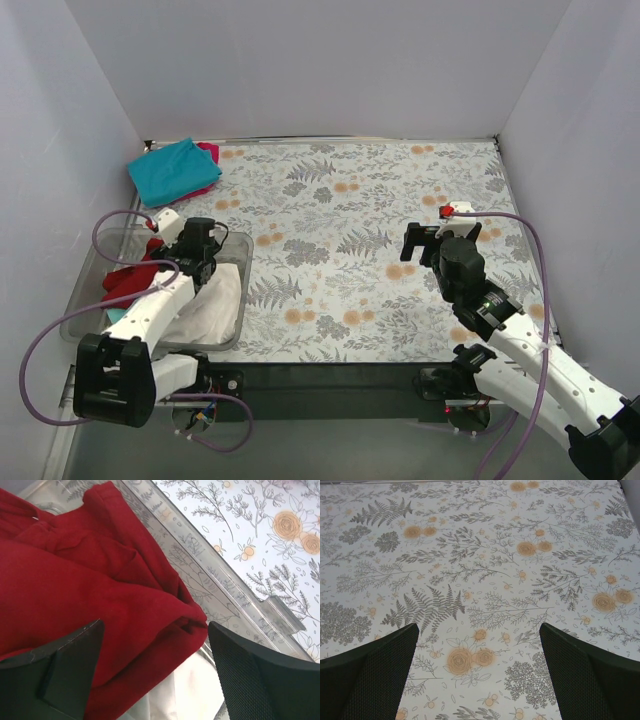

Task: Fold and stack the t-shirts
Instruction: Grab the tshirt from the pile, then move the tshirt to the center of the board

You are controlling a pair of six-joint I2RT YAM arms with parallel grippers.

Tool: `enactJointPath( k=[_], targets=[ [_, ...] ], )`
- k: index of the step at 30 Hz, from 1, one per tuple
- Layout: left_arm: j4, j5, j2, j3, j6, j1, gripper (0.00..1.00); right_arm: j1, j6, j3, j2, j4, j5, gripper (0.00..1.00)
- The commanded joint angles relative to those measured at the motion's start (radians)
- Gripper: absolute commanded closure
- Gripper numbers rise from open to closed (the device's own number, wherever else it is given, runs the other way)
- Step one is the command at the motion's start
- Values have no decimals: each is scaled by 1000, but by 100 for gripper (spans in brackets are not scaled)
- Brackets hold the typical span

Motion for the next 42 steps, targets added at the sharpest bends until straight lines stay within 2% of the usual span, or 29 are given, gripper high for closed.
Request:
enactJointPath(
  k=[1,5,8,9,10,13,24,33,37,40,42],
  targets=[
    [13,28,11,10,11,9,23,-5,14,25,-9,55,-1,1],
    [36,60,79,19,20,55,34,-5,14,22,-7,57,-6,2],
    [80,106,132,13,34,101,38,-5,12,20,-12,57,0,1],
    [82,109,151,17,36,105,43,-5,12,20,-16,57,8,2],
    [82,102,154,19,34,107,61,-6,11,17,-22,55,9,2],
    [84,85,120,13,27,107,100,-6,12,8,-38,58,16,2],
    [39,103,-108,138,56,99,100,-6,16,26,5,57,-41,2],
    [-51,92,-101,439,132,49,100,-6,3,34,14,55,-41,2],
    [-41,106,-105,546,193,18,100,-6,2,37,17,57,-43,2],
    [-35,260,-76,673,221,-14,100,-6,2,40,19,57,-41,2],
    [-9,452,-36,729,223,-38,100,-6,0,39,19,57,-32,2]
  ],
)
